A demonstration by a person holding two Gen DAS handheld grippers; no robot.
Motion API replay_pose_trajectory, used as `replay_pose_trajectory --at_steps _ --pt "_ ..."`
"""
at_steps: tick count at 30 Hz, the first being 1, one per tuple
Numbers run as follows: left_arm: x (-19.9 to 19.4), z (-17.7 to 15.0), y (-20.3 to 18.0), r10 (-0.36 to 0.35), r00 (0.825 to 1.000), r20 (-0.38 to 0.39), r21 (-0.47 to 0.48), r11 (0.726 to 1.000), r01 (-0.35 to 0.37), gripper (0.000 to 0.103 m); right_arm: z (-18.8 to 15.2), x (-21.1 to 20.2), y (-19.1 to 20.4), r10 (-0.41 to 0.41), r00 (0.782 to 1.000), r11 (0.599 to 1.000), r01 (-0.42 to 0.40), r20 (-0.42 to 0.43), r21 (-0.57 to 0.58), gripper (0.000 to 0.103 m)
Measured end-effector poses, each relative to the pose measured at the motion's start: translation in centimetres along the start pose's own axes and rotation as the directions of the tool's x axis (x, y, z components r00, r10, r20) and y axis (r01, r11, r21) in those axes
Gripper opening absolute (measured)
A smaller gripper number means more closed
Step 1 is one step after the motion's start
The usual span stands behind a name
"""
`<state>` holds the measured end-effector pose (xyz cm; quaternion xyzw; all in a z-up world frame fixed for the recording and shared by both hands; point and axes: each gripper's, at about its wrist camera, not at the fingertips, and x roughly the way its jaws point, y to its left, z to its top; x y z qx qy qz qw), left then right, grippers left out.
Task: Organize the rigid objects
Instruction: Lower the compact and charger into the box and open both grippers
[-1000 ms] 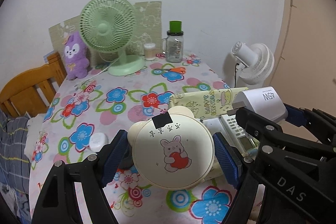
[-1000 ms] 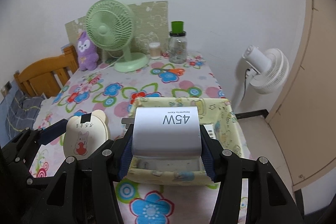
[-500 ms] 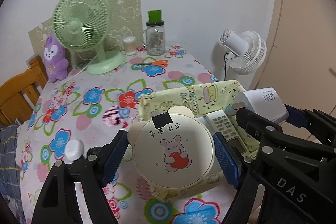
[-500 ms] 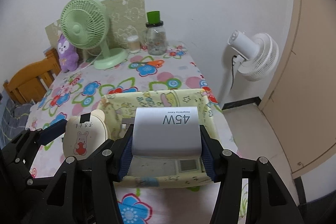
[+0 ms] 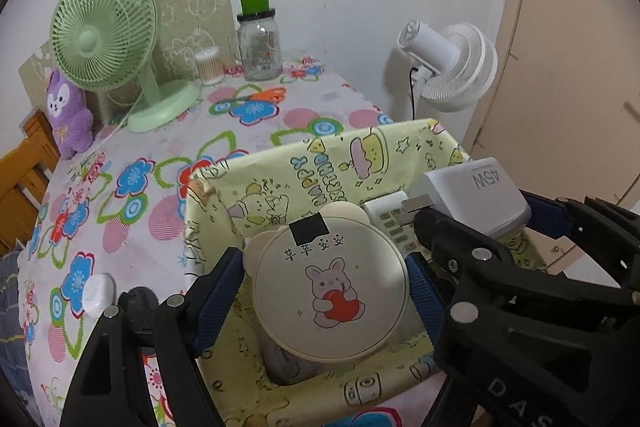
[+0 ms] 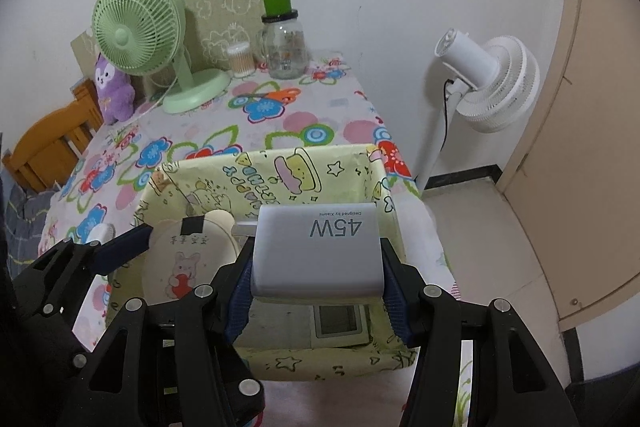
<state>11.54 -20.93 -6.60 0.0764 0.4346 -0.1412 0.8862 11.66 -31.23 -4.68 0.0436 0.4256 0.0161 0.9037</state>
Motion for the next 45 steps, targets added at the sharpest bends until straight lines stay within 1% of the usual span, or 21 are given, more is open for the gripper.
replay_pose_trajectory --at_steps 7,17,20,23,25,27,29,31,35,43,45 --pt "1.5 -0.1 -0.1 0.015 0.999 -0.039 -0.006 1.0 -0.015 0.083 -0.1 1.3 -0.1 0.005 1.0 1.0 -0.005 -0.026 -0.003 0.059" --pt "1.8 -0.2 0.1 0.0 0.999 -0.042 0.001 1.0 0.0 0.084 -0.1 1.6 -0.1 0.012 1.0 1.0 -0.012 -0.019 -0.011 0.059" --pt "1.6 -0.2 0.0 -0.01 0.999 -0.043 0.002 1.0 0.011 0.087 -0.1 1.6 0.0 0.014 1.0 1.0 -0.015 -0.021 -0.01 0.059" --pt "0.8 -0.3 0.0 0.011 0.999 -0.035 0.009 1.0 -0.011 0.087 -0.1 1.4 0.1 0.026 1.0 1.0 -0.026 -0.017 -0.01 0.059" --pt "-0.2 -0.4 0.1 0.042 0.999 -0.01 0.021 0.999 -0.042 0.088 0.0 1.0 0.4 0.052 0.999 0.999 -0.053 -0.006 -0.014 0.059" --pt "-0.9 -0.4 0.4 0.072 0.997 0.015 0.043 0.996 -0.073 0.091 0.2 0.7 1.1 0.065 0.998 0.997 -0.065 0.003 -0.029 0.059" --pt "-1.3 -0.4 0.8 0.084 0.996 0.023 0.056 0.995 -0.085 0.093 0.3 0.8 1.7 0.065 0.998 0.997 -0.065 0.006 -0.039 0.059" --pt "-1.3 -0.4 1.4 0.101 0.995 0.016 0.048 0.994 -0.102 0.093 0.5 1.1 2.3 0.082 0.997 0.996 -0.082 -0.005 -0.035 0.059" --pt "-0.9 -0.4 2.6 0.108 0.994 0.003 0.037 0.993 -0.108 0.093 0.7 1.7 3.3 0.091 0.996 0.995 -0.091 -0.013 -0.042 0.059" --pt "1.1 -0.7 3.4 0.082 0.995 -0.063 0.016 0.997 -0.081 0.093 0.6 3.8 3.8 0.076 0.994 0.996 -0.08 -0.076 -0.039 0.059" --pt "1.4 -0.9 3.6 0.065 0.995 -0.077 0.006 0.998 -0.065 0.094 0.5 4.3 3.8 0.07 0.993 0.997 -0.074 -0.09 -0.034 0.059"
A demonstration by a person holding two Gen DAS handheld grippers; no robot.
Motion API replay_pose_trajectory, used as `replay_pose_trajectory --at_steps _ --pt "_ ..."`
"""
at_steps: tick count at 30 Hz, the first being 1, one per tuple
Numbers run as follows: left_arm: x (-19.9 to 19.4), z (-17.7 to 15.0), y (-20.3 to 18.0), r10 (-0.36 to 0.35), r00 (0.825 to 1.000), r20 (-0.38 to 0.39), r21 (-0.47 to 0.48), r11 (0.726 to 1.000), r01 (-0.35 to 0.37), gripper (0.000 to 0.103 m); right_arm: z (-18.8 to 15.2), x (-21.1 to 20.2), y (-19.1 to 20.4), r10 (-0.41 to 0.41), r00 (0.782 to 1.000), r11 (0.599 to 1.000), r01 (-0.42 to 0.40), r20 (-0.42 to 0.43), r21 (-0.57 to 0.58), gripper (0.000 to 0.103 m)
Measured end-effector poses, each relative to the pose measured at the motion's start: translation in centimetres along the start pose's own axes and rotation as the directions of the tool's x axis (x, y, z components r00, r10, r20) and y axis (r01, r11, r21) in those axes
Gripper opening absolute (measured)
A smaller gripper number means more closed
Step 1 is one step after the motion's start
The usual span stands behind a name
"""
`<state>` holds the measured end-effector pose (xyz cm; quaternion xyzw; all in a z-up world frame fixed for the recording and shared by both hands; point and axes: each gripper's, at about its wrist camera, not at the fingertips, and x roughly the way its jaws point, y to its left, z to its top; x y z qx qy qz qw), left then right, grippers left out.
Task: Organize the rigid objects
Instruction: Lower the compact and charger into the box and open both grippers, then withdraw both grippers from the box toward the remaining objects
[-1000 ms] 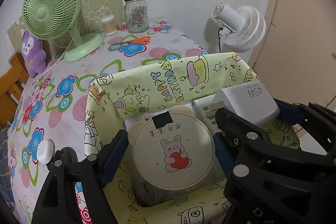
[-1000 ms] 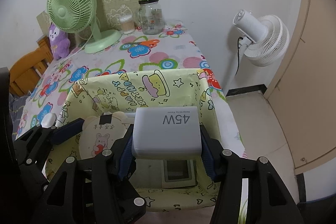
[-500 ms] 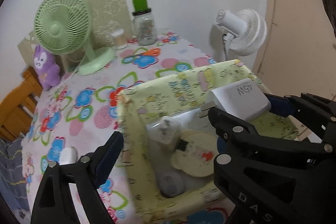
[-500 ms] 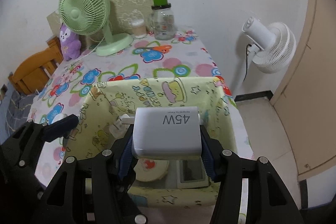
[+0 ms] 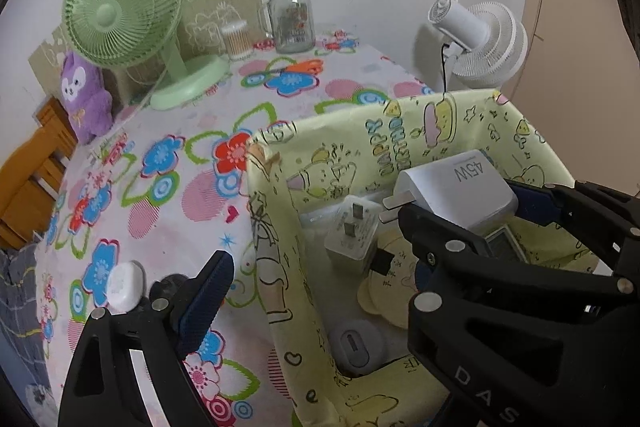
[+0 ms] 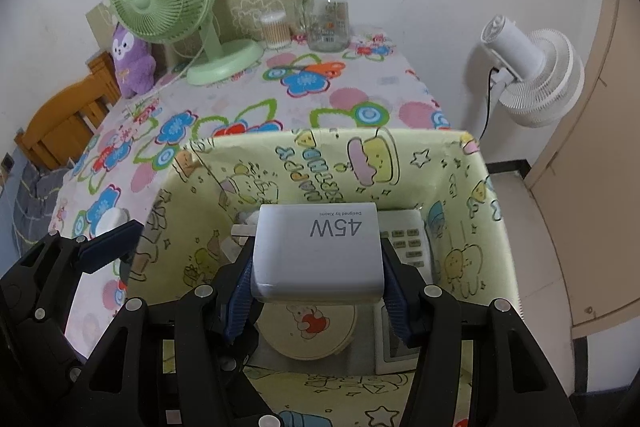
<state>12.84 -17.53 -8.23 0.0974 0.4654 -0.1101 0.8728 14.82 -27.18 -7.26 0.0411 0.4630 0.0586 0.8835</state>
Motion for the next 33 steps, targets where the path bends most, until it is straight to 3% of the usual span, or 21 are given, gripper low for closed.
replay_pose_trajectory --at_steps 9,33 --pt "0.5 -0.1 0.3 -0.041 0.999 -0.02 -0.017 0.999 0.04 0.095 -0.1 1.2 -0.4 0.0 0.999 0.999 0.002 -0.044 0.042 0.061" --pt "-4.2 -1.5 -0.2 -0.017 0.997 0.076 0.032 0.999 0.015 0.096 -1.4 -3.6 0.7 -0.049 0.998 0.999 0.049 0.048 0.016 0.086"
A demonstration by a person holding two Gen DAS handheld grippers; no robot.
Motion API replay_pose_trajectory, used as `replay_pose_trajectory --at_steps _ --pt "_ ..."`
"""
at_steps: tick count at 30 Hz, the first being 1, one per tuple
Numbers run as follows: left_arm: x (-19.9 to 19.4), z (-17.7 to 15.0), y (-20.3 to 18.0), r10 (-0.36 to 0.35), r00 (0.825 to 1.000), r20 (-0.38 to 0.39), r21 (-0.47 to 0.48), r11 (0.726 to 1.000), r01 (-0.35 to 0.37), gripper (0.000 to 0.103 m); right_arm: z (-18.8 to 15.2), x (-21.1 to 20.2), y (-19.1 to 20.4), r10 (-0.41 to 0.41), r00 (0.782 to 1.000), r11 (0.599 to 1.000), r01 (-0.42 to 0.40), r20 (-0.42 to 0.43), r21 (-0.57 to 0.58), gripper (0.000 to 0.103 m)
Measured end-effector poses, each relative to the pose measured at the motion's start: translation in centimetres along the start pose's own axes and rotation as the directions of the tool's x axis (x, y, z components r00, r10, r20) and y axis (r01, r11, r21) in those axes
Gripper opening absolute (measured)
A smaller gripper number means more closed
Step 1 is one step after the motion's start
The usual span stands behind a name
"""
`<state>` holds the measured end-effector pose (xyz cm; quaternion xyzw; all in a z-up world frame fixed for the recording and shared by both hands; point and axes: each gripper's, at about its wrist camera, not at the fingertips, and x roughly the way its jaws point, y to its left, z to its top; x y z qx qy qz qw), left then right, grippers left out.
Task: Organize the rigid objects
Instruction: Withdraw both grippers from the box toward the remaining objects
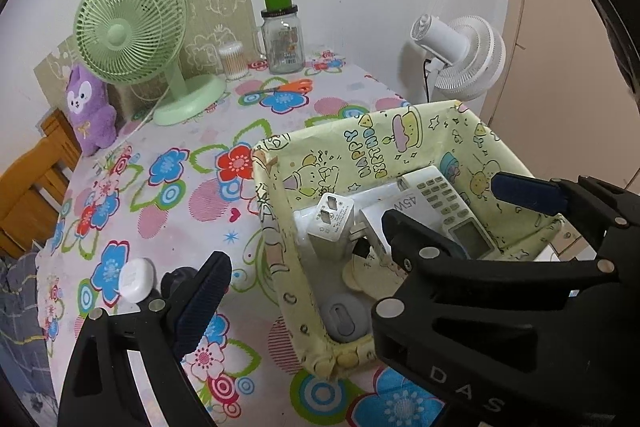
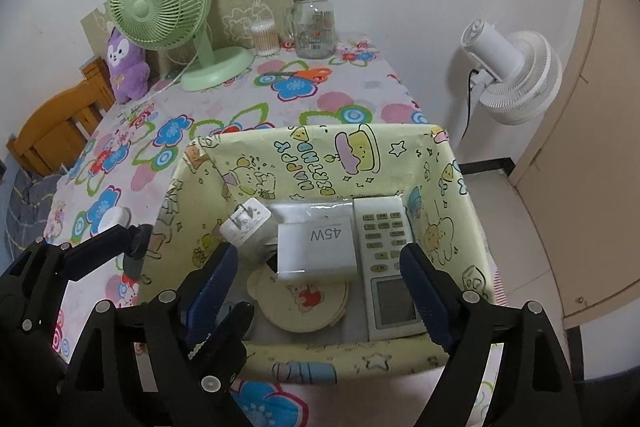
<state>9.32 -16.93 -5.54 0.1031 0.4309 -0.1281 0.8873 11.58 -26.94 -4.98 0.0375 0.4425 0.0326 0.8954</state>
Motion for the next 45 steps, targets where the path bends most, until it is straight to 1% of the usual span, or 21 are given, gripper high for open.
replay_pose_trajectory --at_steps 4,8,19,27,39,45 --pt "-1.1 -0.3 0.1 0.004 1.0 0.018 -0.002 1.0 -0.004 0.096 -0.3 -1.2 0.4 -0.017 0.999 1.0 0.017 0.036 -0.012 0.091" --pt "-2.1 -0.8 0.2 0.008 0.999 0.032 -0.001 1.0 -0.008 0.096 -0.6 -2.4 1.0 -0.025 0.997 0.999 0.028 0.07 -0.034 0.094" --pt "-4.8 -2.1 0.7 0.027 0.997 0.07 -0.001 1.0 -0.027 0.097 -1.8 -5.3 2.7 -0.021 0.991 0.998 0.029 0.13 -0.057 0.095" --pt "-6.5 -3.4 1.5 0.04 0.995 0.096 -0.022 0.999 -0.038 0.101 -2.9 -6.7 4.0 0.003 0.988 0.998 0.007 0.153 -0.063 0.095" --pt "-7.6 -5.8 3.0 0.031 0.995 0.097 -0.051 0.998 -0.026 0.101 -5.0 -7.7 6.3 0.003 0.986 0.996 0.013 0.166 -0.092 0.095" --pt "-8.0 -6.9 3.9 0.042 0.995 0.092 -0.07 0.997 -0.035 0.101 -5.8 -8.2 7.8 0.011 0.983 0.994 0.01 0.181 -0.113 0.095"
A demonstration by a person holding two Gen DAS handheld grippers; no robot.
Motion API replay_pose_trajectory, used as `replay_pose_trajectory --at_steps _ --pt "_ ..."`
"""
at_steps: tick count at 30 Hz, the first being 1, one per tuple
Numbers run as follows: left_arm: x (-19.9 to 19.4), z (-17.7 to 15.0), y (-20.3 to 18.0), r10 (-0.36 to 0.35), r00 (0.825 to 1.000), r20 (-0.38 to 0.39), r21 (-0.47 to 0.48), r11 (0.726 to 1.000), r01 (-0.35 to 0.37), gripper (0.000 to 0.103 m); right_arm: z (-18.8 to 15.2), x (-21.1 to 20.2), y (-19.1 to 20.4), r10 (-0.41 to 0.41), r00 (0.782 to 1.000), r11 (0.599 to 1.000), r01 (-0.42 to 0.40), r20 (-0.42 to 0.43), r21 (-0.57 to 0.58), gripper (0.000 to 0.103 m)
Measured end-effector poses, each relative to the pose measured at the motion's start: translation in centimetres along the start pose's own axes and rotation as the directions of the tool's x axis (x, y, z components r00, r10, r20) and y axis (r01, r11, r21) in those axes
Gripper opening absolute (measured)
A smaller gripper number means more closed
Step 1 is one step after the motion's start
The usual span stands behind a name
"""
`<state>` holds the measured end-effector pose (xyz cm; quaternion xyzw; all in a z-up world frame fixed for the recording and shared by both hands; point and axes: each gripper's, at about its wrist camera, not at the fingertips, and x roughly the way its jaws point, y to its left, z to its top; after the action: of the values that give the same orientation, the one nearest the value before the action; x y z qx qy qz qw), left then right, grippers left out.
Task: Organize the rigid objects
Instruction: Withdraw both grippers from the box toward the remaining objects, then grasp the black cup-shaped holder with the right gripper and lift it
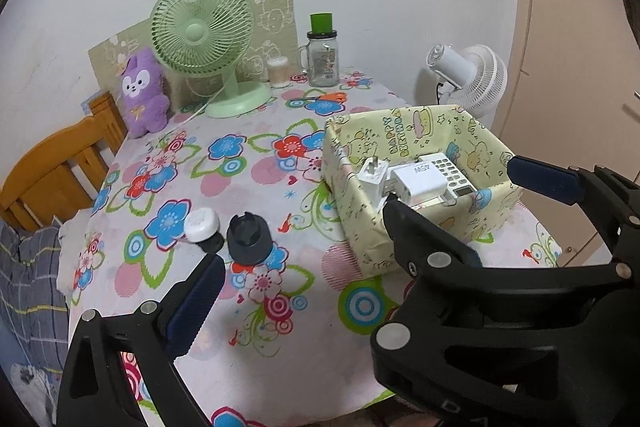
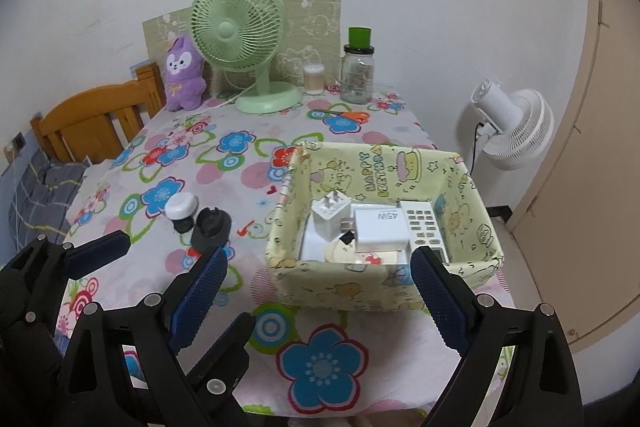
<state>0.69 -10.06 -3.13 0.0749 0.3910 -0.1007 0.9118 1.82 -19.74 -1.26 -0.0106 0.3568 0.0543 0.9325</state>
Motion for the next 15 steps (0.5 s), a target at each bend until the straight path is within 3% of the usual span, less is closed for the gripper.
replay_pose_trajectory --at_steps 15 --pt "0.5 -2.1 4.1 0.044 0.999 -0.033 -0.041 0.998 -0.045 0.101 -0.7 1.0 4.2 0.061 0.998 0.996 -0.062 -0.013 -0.058 0.095"
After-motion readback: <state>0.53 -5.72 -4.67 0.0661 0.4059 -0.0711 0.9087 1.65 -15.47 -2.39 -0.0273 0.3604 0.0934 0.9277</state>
